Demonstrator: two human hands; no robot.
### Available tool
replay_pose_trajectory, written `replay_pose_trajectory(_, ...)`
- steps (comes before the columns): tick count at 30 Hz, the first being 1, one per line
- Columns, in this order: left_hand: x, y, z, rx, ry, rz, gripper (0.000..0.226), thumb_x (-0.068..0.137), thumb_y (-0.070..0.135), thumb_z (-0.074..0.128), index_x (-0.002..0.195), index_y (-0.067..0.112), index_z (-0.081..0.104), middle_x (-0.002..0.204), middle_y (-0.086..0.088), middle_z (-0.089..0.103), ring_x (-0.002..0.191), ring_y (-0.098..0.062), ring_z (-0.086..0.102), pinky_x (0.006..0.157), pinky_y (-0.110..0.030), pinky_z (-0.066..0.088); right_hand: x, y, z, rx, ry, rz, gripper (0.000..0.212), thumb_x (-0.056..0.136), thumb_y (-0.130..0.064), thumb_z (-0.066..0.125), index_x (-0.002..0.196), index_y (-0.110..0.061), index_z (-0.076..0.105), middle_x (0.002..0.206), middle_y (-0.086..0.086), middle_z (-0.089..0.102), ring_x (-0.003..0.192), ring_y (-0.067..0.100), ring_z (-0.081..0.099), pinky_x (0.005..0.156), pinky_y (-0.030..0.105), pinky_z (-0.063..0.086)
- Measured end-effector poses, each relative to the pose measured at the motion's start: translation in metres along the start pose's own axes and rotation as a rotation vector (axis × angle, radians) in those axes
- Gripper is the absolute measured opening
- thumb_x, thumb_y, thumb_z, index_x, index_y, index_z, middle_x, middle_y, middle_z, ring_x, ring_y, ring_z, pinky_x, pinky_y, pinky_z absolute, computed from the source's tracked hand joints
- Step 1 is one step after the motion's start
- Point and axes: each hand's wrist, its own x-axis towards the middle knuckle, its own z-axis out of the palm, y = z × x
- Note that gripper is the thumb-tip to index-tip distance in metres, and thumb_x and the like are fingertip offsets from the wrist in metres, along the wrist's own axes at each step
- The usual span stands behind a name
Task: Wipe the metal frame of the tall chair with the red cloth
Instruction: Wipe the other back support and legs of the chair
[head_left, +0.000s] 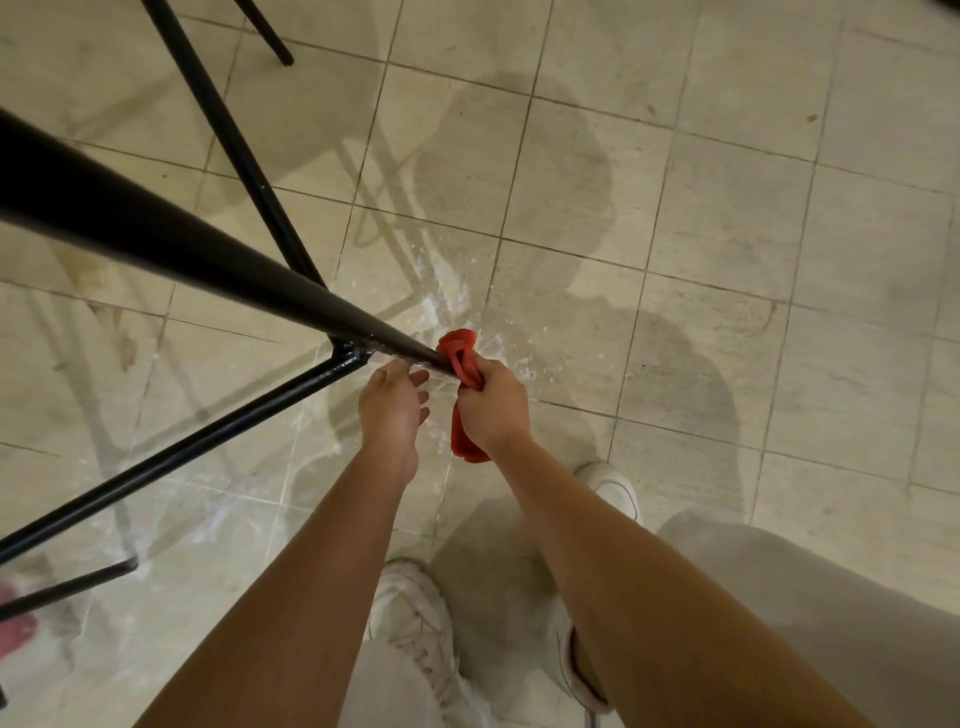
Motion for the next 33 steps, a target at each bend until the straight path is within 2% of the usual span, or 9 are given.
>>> replay_pose_trajectory(2, -0.001, -0.002, -0.002, 0.007, -0.008, 0.002, 0.031, 0.1, 0.021, 0.036, 0.124, 0.016, 0.055, 0.108, -0.003, 0.063, 0.1, -0.02, 0.058, 0.085, -0.032, 0.046, -0.008, -0.001, 0.0, 0.081, 0.042, -0.022, 0.044, 0.081, 0.007, 0.042, 0.115, -0.011, 0.063, 0.088, 0.005, 0.057, 0.079, 0.021, 0.054, 0.061, 0.02, 0.039)
replay_pose_trajectory(6, -0.001, -0.002, -0.004, 0.007, -0.01, -0.001, 0.031, 0.099, 0.022, 0.036, 0.123, 0.018, 0.056, 0.108, -0.002, 0.063, 0.101, -0.02, 0.059, 0.085, -0.032, 0.047, -0.007, -0.003, 0.002, 0.042, 0.0, 0.018, 0.049, 0.083, 0.008, 0.039, 0.124, -0.012, 0.058, 0.093, 0.005, 0.057, 0.07, 0.015, 0.05, 0.047, 0.006, 0.035)
replay_pose_trajectory(10, -0.004, -0.005, -0.003, 0.019, -0.034, 0.003, 0.031, 0.099, 0.024, 0.036, 0.123, 0.018, 0.056, 0.108, -0.001, 0.063, 0.101, -0.02, 0.059, 0.083, -0.031, 0.046, -0.004, -0.011, -0.002, -0.057, -0.081, 0.069, 0.055, 0.086, 0.005, 0.039, 0.135, -0.02, 0.048, 0.102, 0.011, 0.062, 0.072, 0.018, 0.051, 0.055, 0.018, 0.038)
replay_pose_trajectory(14, -0.014, -0.006, -0.004, -0.003, -0.041, -0.01, 0.027, 0.099, 0.025, 0.04, 0.118, 0.02, 0.057, 0.104, 0.002, 0.062, 0.097, -0.017, 0.058, 0.079, -0.029, 0.044, -0.018, -0.016, -0.009, 0.011, -0.059, 0.03, 0.056, 0.084, 0.006, 0.038, 0.132, -0.018, 0.052, 0.078, 0.001, 0.058, 0.061, 0.012, 0.05, 0.048, 0.016, 0.035)
replay_pose_trajectory(18, -0.029, -0.007, -0.005, -0.012, -0.049, -0.005, 0.026, 0.099, 0.023, 0.037, 0.114, 0.021, 0.058, 0.11, -0.002, 0.063, 0.102, -0.02, 0.059, 0.091, -0.035, 0.048, -0.039, -0.022, -0.022, 0.123, -0.074, 0.009, 0.044, 0.078, 0.009, 0.037, 0.106, -0.014, 0.063, 0.065, -0.003, 0.051, 0.062, 0.017, 0.051, 0.057, 0.023, 0.043)
replay_pose_trajectory(21, -0.048, -0.006, -0.006, -0.023, -0.077, -0.012, 0.027, 0.097, 0.026, 0.04, 0.114, 0.02, 0.06, 0.114, -0.004, 0.064, 0.108, -0.023, 0.06, 0.1, -0.043, 0.046, -0.055, -0.027, -0.034, 0.221, -0.109, 0.029, 0.034, 0.075, 0.008, 0.04, 0.079, -0.02, 0.058, 0.067, 0.001, 0.054, 0.067, 0.022, 0.054, 0.063, 0.031, 0.045)
replay_pose_trajectory(23, -0.06, -0.004, -0.009, -0.045, -0.103, -0.03, 0.029, 0.094, 0.031, 0.046, 0.114, 0.017, 0.062, 0.113, -0.003, 0.066, 0.105, -0.023, 0.06, 0.097, -0.042, 0.046, -0.065, -0.029, -0.042, 0.262, -0.132, 0.063, 0.031, 0.076, 0.006, 0.042, 0.082, -0.02, 0.059, 0.074, 0.003, 0.061, 0.068, 0.019, 0.056, 0.066, 0.03, 0.046)
replay_pose_trajectory(28, -0.094, 0.003, -0.021, -0.121, -0.194, -0.123, 0.025, 0.09, 0.034, 0.058, 0.105, 0.015, 0.065, 0.096, -0.004, 0.068, 0.083, -0.017, 0.062, 0.064, -0.03, 0.047, -0.092, -0.039, -0.057, 0.405, -0.19, 0.155, 0.014, 0.082, -0.009, 0.052, 0.088, -0.016, 0.063, 0.082, 0.008, 0.065, 0.076, 0.024, 0.06, 0.074, 0.038, 0.05)
replay_pose_trajectory(33, -0.113, -0.001, -0.039, -0.279, -0.201, -0.045, 0.031, 0.092, 0.021, 0.059, 0.119, 0.006, 0.058, 0.109, -0.014, 0.069, 0.086, -0.019, 0.067, 0.066, -0.029, 0.054, -0.111, -0.058, -0.062, 0.259, -0.18, 0.099, 0.023, 0.087, -0.03, 0.049, 0.1, -0.016, 0.062, 0.103, 0.01, 0.067, 0.096, 0.029, 0.062, 0.091, 0.046, 0.049)
